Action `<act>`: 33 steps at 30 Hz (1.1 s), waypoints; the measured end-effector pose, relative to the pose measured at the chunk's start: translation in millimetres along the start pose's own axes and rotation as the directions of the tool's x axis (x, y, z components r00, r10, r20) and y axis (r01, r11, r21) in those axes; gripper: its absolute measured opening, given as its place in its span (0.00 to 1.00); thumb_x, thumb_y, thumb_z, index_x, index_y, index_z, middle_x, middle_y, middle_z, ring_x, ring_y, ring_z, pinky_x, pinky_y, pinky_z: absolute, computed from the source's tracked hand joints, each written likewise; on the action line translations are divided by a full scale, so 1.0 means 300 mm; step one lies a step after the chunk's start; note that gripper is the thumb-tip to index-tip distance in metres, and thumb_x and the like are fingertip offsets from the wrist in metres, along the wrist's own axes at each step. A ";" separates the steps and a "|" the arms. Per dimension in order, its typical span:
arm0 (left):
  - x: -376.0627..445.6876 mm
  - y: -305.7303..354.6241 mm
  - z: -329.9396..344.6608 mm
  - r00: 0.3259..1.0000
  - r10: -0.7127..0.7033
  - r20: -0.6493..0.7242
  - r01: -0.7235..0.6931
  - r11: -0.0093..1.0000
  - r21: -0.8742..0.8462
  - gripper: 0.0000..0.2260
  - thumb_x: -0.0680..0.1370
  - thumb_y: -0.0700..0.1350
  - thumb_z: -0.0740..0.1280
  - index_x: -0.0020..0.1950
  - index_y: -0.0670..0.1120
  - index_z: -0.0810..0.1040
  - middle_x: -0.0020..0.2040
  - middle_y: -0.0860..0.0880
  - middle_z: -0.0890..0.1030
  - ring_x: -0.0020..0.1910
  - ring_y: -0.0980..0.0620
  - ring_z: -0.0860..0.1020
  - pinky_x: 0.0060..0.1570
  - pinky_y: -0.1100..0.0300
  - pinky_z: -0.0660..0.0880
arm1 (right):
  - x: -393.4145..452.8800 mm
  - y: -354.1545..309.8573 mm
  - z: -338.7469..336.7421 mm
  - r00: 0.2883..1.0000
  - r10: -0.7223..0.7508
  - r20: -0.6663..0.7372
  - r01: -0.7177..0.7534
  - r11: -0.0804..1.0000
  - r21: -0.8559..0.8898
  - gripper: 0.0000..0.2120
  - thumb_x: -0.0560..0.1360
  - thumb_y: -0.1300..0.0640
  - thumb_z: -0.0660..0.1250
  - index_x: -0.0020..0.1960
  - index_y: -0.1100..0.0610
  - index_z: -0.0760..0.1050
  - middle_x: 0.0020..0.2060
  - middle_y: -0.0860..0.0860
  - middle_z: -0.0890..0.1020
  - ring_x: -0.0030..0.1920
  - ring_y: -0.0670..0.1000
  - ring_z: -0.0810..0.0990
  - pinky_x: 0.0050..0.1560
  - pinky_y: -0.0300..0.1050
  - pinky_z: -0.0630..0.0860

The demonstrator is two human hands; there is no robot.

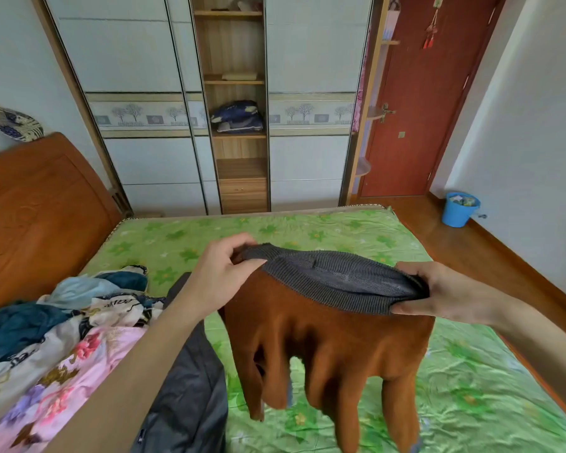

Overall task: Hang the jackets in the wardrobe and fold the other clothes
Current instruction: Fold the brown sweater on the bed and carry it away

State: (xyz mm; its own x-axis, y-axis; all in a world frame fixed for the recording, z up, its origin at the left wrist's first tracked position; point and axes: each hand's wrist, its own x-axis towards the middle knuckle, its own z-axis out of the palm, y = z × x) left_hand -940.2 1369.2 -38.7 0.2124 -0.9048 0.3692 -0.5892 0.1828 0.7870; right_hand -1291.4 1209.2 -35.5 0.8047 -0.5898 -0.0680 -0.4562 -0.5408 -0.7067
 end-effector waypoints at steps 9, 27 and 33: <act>0.026 -0.056 -0.064 0.983 -0.108 0.148 0.088 0.987 0.135 0.11 0.71 0.48 0.82 0.40 0.52 0.80 0.38 0.54 0.84 0.38 0.58 0.79 0.41 0.59 0.73 | 0.020 0.082 -0.030 0.997 -0.017 -0.070 0.024 0.996 0.088 0.13 0.76 0.58 0.76 0.58 0.54 0.77 0.43 0.50 0.83 0.43 0.54 0.81 0.46 0.55 0.77; 0.064 -0.173 0.099 0.962 -0.192 0.196 0.110 0.924 0.367 0.06 0.75 0.48 0.79 0.44 0.52 0.82 0.39 0.55 0.81 0.40 0.54 0.79 0.36 0.61 0.69 | -0.128 0.136 -0.210 0.850 0.382 0.363 -0.337 0.923 -0.185 0.07 0.76 0.51 0.77 0.49 0.53 0.85 0.43 0.45 0.88 0.43 0.46 0.86 0.47 0.41 0.79; 0.162 -0.098 0.326 0.977 -0.204 -0.060 0.211 0.968 0.138 0.07 0.86 0.50 0.64 0.52 0.50 0.78 0.43 0.52 0.80 0.41 0.59 0.77 0.41 0.62 0.70 | -0.011 0.438 -0.374 0.957 0.278 0.083 -0.230 0.901 -0.367 0.17 0.79 0.48 0.73 0.35 0.55 0.76 0.27 0.45 0.72 0.29 0.47 0.68 0.35 0.44 0.63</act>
State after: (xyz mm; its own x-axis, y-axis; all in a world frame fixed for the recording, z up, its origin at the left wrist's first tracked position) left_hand -988.8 1282.4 -92.2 0.3748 -0.8982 0.2296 -0.6330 -0.0670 0.7713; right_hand -1396.5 1072.9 -49.0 0.6747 -0.6650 -0.3202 -0.7358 -0.5718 -0.3629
